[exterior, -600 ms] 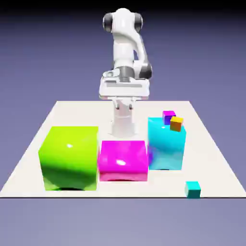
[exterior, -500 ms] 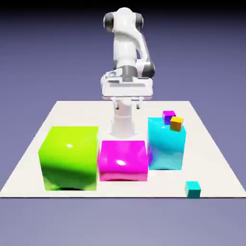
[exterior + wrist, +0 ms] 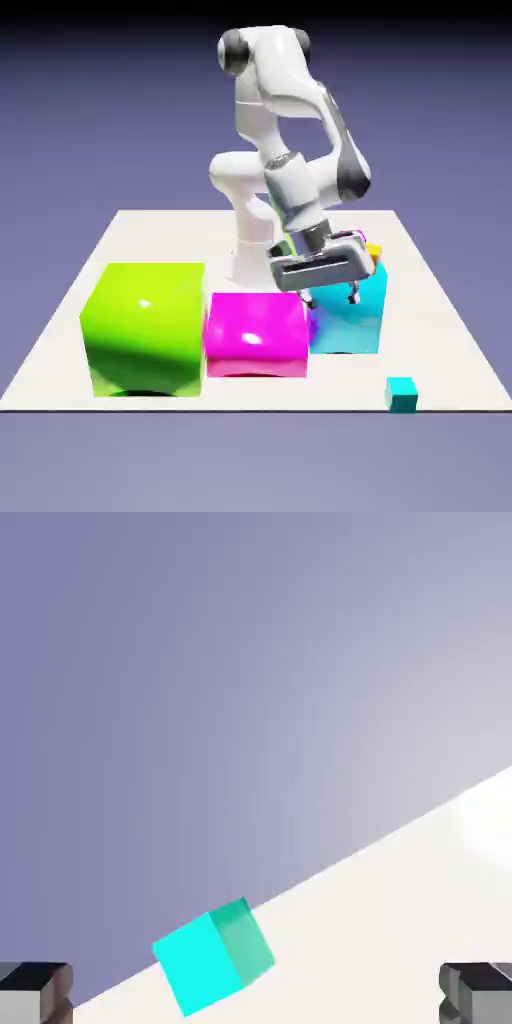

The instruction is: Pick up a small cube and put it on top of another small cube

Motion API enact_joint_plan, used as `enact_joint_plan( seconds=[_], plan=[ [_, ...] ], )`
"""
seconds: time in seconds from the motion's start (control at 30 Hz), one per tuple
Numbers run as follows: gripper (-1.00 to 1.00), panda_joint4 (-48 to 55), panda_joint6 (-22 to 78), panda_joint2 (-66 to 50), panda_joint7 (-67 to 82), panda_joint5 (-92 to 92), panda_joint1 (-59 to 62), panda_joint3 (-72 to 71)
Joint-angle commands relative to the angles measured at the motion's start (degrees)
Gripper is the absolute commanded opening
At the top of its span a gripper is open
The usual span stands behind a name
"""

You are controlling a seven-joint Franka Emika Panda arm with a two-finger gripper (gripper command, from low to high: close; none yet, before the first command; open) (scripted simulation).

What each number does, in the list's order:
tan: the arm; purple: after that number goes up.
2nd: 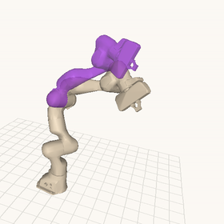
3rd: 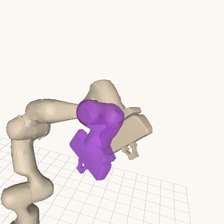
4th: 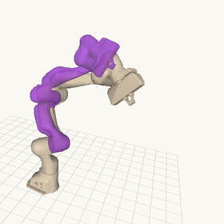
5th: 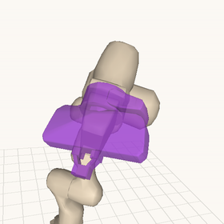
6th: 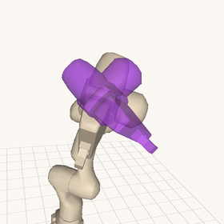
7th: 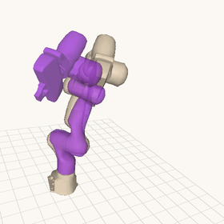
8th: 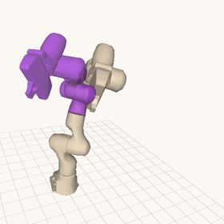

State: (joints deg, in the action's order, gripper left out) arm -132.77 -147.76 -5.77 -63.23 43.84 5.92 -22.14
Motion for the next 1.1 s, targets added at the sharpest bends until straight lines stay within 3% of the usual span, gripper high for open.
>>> enact_joint_plan(
  seconds=[0.0, 0.5, 0.73, 0.77, 0.93, 1.07],
  plan=[
    [0.00, 1.47, 1.35, -2.08, -1.10, 2.32, 0.50, -1.11],
    [0.00, 16.70, 14.18, -33.22, -15.26, 31.08, 6.70, -8.29],
    [0.00, 21.44, 8.21, -42.77, -12.38, 33.47, 2.52, -6.91],
    [-1.00, 21.44, 8.21, -42.77, -12.38, 33.47, 2.52, -6.91],
    [-1.00, 15.66, 12.89, -34.47, -15.26, 30.80, 7.10, -6.25],
    [-1.00, 14.05, 22.55, -27.09, -14.17, 29.91, 4.97, -4.18]
  ],
)
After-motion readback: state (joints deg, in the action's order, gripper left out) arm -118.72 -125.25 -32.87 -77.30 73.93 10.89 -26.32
